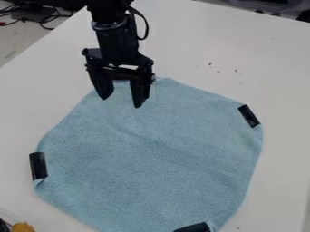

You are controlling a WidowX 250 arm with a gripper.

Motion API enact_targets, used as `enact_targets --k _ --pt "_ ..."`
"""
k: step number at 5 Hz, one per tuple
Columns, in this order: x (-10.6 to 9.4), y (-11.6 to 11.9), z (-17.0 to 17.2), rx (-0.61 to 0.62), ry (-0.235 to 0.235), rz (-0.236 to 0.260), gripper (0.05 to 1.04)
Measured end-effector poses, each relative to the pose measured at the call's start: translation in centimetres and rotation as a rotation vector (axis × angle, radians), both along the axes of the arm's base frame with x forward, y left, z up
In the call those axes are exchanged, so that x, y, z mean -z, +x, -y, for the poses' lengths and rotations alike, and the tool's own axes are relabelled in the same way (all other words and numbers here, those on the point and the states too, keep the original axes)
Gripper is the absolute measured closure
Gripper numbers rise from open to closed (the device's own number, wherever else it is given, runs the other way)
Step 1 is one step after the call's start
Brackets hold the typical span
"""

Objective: Fold the cloth from bottom left

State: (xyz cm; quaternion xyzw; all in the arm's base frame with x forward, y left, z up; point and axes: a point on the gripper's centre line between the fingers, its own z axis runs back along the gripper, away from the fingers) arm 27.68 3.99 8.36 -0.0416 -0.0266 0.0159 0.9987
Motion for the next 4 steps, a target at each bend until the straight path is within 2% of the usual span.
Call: enact_targets --k 1,2,3,4 --pt "0.7 -0.4 0.0 -0.009 0.0 -0.023 0.082" --pt "1.3 -2.2 -0.5 -0.091 0.057 -0.009 0.082" --pt "0.9 -3.6 -2.0 -0.174 0.111 0.021 0.082" --pt "2.3 -5.6 -4.2 -0.26 0.15 0.049 0.082"
